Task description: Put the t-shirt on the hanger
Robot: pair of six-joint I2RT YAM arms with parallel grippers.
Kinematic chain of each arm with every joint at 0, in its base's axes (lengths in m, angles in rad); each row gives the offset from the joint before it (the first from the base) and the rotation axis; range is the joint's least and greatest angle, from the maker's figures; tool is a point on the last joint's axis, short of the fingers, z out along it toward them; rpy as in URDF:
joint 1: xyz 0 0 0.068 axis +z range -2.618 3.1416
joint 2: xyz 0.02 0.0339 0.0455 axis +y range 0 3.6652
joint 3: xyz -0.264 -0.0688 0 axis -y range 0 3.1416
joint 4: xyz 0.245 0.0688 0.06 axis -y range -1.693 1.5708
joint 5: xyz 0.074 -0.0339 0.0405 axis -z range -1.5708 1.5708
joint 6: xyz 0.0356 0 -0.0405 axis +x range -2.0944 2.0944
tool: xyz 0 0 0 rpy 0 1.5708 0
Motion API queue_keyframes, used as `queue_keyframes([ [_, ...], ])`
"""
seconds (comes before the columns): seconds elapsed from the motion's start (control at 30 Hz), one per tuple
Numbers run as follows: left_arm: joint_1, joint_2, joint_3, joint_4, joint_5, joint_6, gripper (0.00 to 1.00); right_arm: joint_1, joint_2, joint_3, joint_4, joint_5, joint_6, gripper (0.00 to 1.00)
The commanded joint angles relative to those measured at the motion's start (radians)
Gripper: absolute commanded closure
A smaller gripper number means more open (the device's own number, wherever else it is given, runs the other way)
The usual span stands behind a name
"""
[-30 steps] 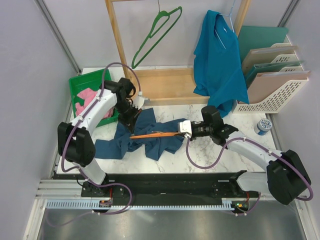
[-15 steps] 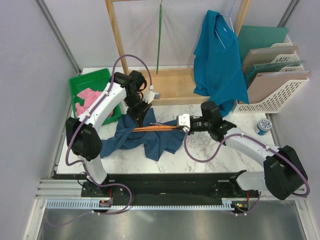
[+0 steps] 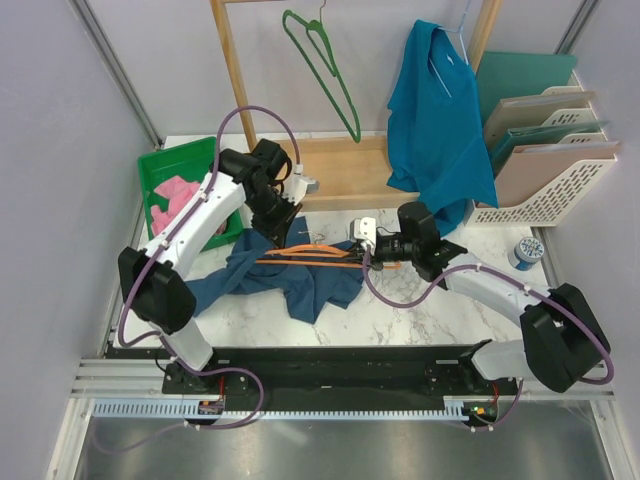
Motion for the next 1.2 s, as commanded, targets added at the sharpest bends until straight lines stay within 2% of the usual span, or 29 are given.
queue_keyframes([
  [0.0,-0.051,-0.069,0.040,0.291,0.191,-0.148,0.98,0.060,0.060,0.032,0.167,0.044,0.214,1.00],
  [0.1,-0.052,-0.075,0.036,0.347,0.199,-0.188,0.98,0.061,0.077,0.025,0.287,0.089,0.312,1.00],
  [0.27,-0.054,-0.072,0.025,0.362,0.170,-0.159,0.98,0.058,0.085,0.036,0.299,0.092,0.334,1.00],
  [0.4,-0.008,-0.146,-0.013,0.355,0.099,-0.117,0.96,0.040,0.059,-0.007,0.333,0.063,0.360,1.00],
  [0.43,0.018,-0.176,-0.023,0.349,0.097,-0.107,0.90,0.037,0.054,-0.011,0.336,0.063,0.370,1.00],
  [0.47,0.030,-0.190,-0.035,0.315,0.090,-0.075,0.72,0.037,0.056,-0.016,0.339,0.063,0.375,1.00],
  [0.53,0.069,-0.256,-0.066,0.301,0.039,-0.055,0.54,0.030,0.062,-0.016,0.354,0.065,0.412,1.00],
  [0.57,0.083,-0.285,-0.104,0.298,0.016,-0.041,0.40,0.030,0.063,-0.010,0.361,0.065,0.420,1.00],
  [0.6,0.099,-0.313,-0.122,0.299,0.002,-0.032,0.39,0.030,0.066,-0.007,0.364,0.066,0.426,1.00],
  [0.63,0.125,-0.381,-0.141,0.298,-0.005,-0.022,0.30,0.032,0.069,-0.007,0.370,0.069,0.446,1.00],
  [0.67,0.132,-0.415,-0.179,0.313,-0.016,-0.013,0.28,0.032,0.069,-0.007,0.374,0.068,0.444,1.00],
  [0.8,0.141,-0.584,-0.286,0.345,-0.155,0.014,0.27,0.030,0.079,-0.004,0.376,0.071,0.466,1.00],
  [0.87,0.141,-0.653,-0.373,0.324,-0.205,0.074,0.27,0.029,0.083,0.001,0.370,0.077,0.481,1.00],
  [1.03,0.144,-0.817,-0.572,0.191,-0.212,0.264,0.31,0.021,0.091,0.012,0.353,0.097,0.510,1.00],
  [1.07,0.144,-0.834,-0.649,0.194,-0.281,0.272,0.31,0.020,0.091,0.015,0.350,0.100,0.516,1.00],
  [1.17,0.144,-0.891,-0.770,0.261,-0.361,0.300,0.32,0.018,0.097,0.018,0.350,0.097,0.539,1.00],
])
